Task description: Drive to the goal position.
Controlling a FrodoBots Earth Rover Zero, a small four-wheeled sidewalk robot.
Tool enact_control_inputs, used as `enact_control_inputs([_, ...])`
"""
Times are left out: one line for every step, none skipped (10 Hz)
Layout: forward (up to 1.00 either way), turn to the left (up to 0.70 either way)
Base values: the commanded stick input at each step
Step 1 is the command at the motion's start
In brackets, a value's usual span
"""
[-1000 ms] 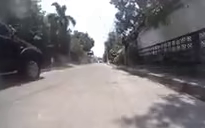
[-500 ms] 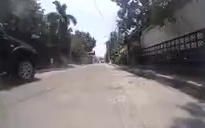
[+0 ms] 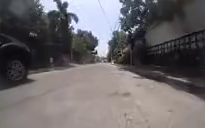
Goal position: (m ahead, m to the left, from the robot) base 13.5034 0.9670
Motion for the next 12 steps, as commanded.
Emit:
enact_control_inputs([0.85, -0.33])
enact_control_inputs([0.85, -0.3])
enact_control_inputs([0.85, -0.09])
enact_control_inputs([0.85, -0.01])
enact_control_inputs([0.85, 0.0])
enact_control_inputs([0.85, 0.0])
enact_control_inputs([0.85, 0.0])
enact_control_inputs([0.85, 0.0])
enact_control_inputs([0.85, 0.0])
enact_control_inputs([0.85, 0.0])
enact_control_inputs([0.85, 0.0])
enact_control_inputs([0.85, 0.0])
